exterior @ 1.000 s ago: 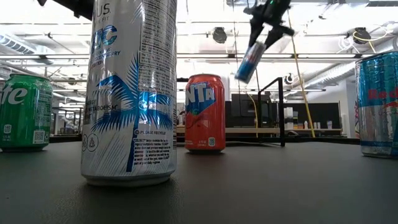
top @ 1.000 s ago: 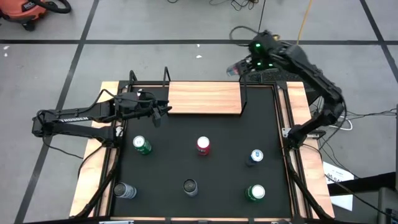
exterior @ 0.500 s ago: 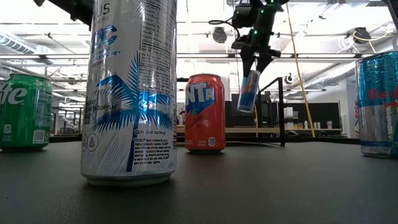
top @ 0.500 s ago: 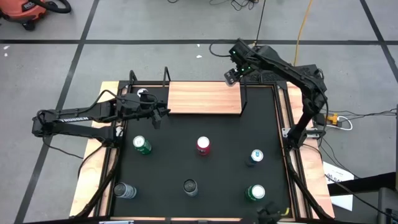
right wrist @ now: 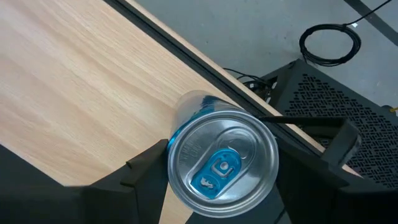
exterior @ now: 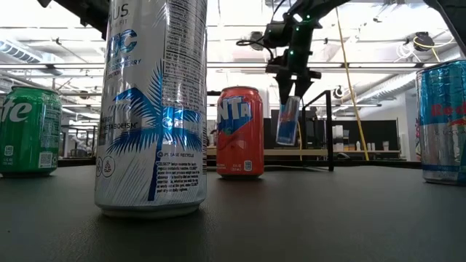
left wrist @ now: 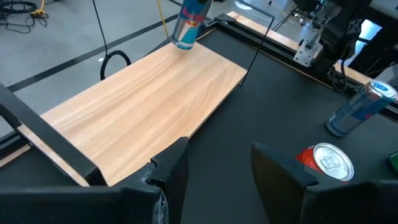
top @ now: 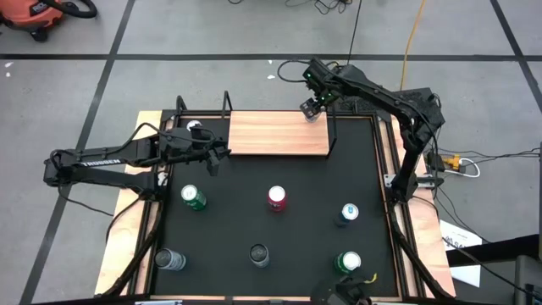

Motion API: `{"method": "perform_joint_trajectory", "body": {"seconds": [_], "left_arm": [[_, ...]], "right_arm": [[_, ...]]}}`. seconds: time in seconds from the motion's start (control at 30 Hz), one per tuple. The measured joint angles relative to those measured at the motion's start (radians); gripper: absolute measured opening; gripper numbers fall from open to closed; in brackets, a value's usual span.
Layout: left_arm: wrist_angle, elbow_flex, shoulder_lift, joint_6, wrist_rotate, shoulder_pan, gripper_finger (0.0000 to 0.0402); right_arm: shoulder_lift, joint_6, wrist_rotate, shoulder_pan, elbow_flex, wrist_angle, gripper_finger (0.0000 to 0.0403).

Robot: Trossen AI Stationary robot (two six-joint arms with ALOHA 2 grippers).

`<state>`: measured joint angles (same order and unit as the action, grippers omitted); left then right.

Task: Place canned beverage on shelf
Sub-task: Put the top blue soda can on the shelf

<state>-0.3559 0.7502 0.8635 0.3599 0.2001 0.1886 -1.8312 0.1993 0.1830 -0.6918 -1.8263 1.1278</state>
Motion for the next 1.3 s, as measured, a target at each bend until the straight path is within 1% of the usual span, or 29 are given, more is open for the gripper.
{"method": "perform_joint_trajectory", "body": {"seconds": [1.03, 1.23, 1.3], "left_arm": [[0.001, 0.000, 0.000, 0.002, 0.010, 0.000, 0.0173], [0.001, 0.000, 0.000, 0.002, 0.011, 0.000, 0.0173], [0.001, 0.000, 0.000, 0.002, 0.011, 0.000, 0.0173]], "right_arm": [[-0.001, -0.032, -0.001, -0.016, 0.001, 0.001, 0.0237], [-0.034, -0.036, -0.007, -0.013, 0.001, -0.001, 0.0237], [-0.038, -0.037, -0.026, -0.013, 0.001, 0.003, 0.0239]]}}
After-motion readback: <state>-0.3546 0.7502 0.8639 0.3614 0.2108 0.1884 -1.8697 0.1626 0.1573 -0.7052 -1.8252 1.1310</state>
